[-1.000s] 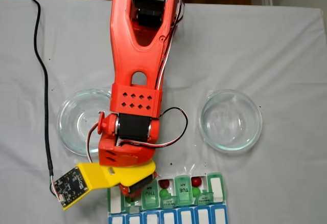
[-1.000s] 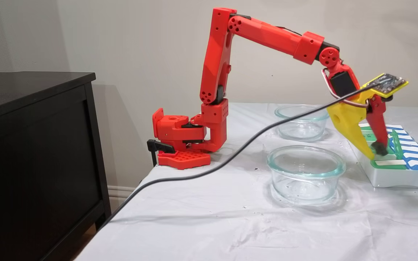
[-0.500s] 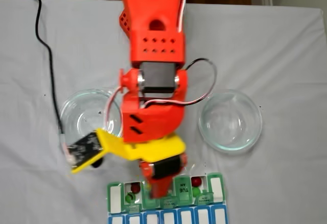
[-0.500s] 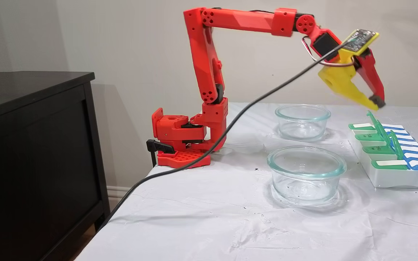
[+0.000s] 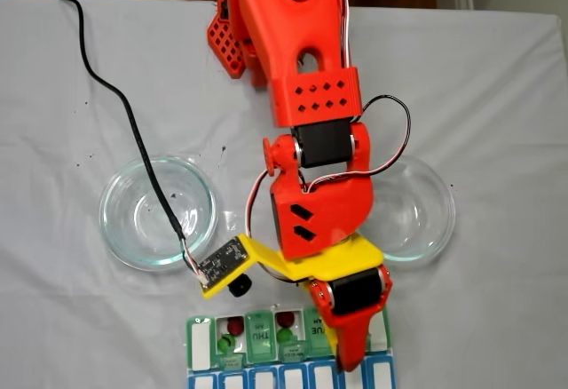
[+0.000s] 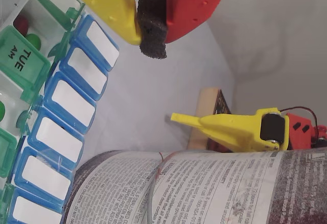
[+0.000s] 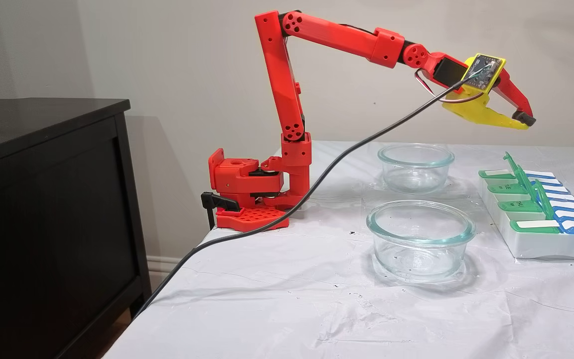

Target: Sort medicines into box.

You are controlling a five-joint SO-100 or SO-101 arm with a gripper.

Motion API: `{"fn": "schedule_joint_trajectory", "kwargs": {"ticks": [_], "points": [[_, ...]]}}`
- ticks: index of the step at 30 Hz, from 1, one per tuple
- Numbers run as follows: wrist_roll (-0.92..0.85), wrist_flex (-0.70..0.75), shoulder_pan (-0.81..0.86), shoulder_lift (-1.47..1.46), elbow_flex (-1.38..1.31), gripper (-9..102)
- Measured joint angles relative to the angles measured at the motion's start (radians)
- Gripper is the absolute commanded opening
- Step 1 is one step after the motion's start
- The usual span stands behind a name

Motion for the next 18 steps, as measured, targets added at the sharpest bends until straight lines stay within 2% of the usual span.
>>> {"fn": "schedule_joint_trajectory", "kwargs": {"ticks": [13,18], "points": [[-0.029,-0.051,-0.049,-0.147,0.0,0],[-0.055,0.002,-0.051,-0.173,0.0,0]]}}
